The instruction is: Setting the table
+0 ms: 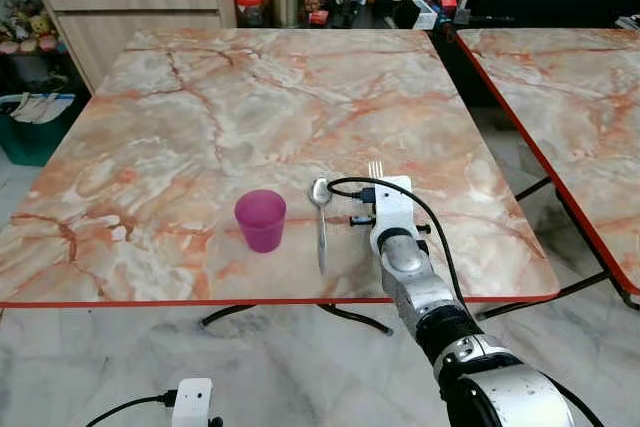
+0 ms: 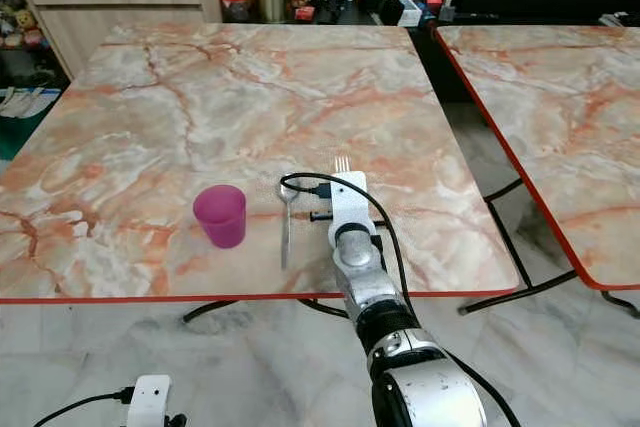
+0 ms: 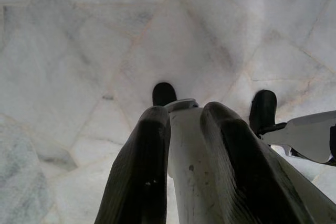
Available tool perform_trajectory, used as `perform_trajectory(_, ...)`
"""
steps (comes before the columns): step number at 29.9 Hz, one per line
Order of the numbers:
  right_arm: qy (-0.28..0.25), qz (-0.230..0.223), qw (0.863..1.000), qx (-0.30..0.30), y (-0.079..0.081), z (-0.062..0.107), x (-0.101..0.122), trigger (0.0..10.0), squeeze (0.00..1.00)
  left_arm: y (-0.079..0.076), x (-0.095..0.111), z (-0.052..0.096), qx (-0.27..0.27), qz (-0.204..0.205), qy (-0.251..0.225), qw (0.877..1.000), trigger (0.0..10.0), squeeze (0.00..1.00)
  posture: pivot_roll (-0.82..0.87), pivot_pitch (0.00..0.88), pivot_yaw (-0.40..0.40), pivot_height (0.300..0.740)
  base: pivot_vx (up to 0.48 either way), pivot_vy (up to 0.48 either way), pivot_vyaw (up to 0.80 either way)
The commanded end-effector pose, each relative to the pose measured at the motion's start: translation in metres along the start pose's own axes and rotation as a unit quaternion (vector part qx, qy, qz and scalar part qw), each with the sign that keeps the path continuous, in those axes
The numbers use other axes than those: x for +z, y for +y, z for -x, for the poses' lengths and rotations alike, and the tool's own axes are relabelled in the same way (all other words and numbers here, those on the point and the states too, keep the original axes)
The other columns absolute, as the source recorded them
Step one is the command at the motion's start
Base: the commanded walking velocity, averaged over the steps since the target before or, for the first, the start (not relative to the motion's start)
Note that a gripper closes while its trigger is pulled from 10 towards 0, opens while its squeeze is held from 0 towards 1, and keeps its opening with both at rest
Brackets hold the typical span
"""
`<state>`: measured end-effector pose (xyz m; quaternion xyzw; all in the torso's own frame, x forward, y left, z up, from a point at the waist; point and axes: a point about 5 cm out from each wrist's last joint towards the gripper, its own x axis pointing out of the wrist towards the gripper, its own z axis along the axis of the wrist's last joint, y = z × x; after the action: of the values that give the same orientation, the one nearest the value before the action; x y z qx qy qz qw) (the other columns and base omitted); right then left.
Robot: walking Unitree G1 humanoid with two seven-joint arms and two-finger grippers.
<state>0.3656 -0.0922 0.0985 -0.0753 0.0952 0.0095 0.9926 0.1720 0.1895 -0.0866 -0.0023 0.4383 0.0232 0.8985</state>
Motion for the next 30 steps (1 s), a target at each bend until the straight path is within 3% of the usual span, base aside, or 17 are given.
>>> perform_trajectory(1, -0.054, -0.005, 0.998, 0.04, 0.008, -0.002, 0.021, 10.0, 0.0, 0.001, -0.005, 0.001, 0.009, 0.004, 0.009, 1.0, 10.0, 0.0, 0.11, 0.096, -0.053, 0.74, 0.0, 0.0, 0.0)
perform_trajectory(8, -0.101, -0.037, 0.992, 0.062, 0.008, 0.0, 0.032, 10.0, 0.0, 0.002, -0.002, 0.001, 0.022, -0.004, -0.001, 1.0, 10.0, 0.0, 0.11, 0.096, -0.059, 0.74, 0.0, -0.036, 0.0)
perform_trajectory(30, -0.117, -0.03, 0.988, 0.097, 0.009, 0.001, 0.033, 10.0, 0.0, 0.005, -0.004, 0.002, 0.032, -0.008, 0.001, 0.999, 10.0, 0.0, 0.1, 0.096, -0.057, 0.74, 0.0, -0.48, 0.0)
